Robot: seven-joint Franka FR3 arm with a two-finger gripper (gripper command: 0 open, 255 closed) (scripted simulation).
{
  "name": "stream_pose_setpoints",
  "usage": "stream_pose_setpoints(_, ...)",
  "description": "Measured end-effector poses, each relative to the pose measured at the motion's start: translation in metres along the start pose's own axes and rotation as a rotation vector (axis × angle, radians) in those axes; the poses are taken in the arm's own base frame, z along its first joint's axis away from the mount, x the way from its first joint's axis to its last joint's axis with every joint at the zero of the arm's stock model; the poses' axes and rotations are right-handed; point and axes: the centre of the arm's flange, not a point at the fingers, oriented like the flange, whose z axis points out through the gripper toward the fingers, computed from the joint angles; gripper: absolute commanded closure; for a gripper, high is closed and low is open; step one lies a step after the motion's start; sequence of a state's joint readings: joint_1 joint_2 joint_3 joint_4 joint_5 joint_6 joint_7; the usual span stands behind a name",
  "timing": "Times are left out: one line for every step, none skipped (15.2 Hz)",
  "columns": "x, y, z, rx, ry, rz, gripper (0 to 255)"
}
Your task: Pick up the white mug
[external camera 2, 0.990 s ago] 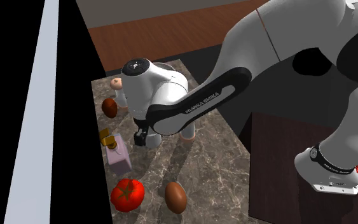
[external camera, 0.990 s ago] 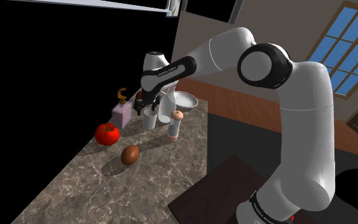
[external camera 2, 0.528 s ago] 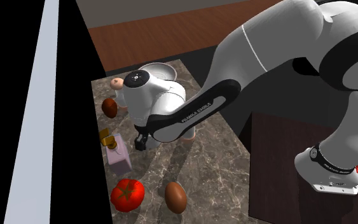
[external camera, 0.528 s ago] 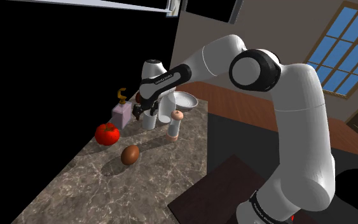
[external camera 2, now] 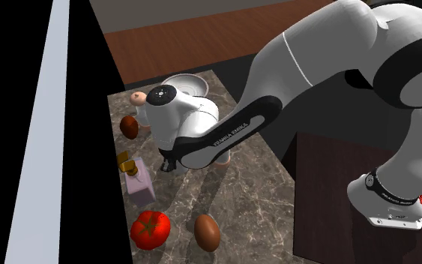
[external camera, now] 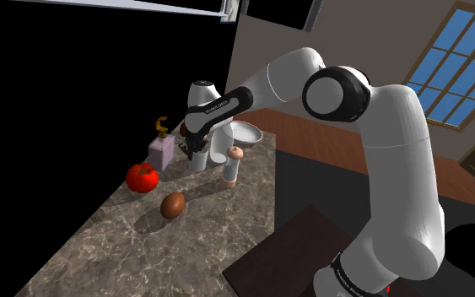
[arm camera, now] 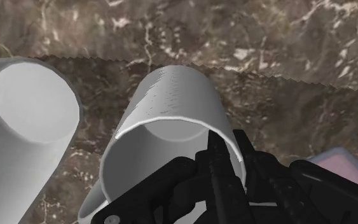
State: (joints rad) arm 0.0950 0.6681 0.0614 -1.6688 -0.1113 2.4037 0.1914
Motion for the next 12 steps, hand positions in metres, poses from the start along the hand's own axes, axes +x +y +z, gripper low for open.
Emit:
stream_pose_setpoints(0.0,0.0,0.0,0.0,0.0,0.0,255)
stream_pose_setpoints(0.0,0.0,0.0,0.0,0.0,0.0,255)
stream_pose_setpoints(0.0,0.0,0.0,0.0,0.0,0.0,255)
stream_pose_setpoints(0.0,0.0,0.0,0.0,0.0,0.0,255)
stream_pose_setpoints(0.0,0.0,-0.002,0.0,0.0,0.0,255)
stream_pose_setpoints(0.001,0.0,-0.007,0.0,0.0,0.0,255)
stream_pose_setpoints(0.001,0.0,-0.011,0.0,0.0,0.0,255)
stream_pose_setpoints(0.002,0.001,-0.015,0.0,0.0,0.0,255)
stream_pose_setpoints(0.002,0.0,-0.021,0.0,0.0,0.0,255)
stream_pose_setpoints(0.002,0.001,-0.027,0.0,0.0,0.0,255)
stream_pose_setpoints(0.002,0.0,-0.032,0.0,0.0,0.0,255)
stream_pose_setpoints(0.001,0.0,-0.037,0.0,0.0,0.0,255)
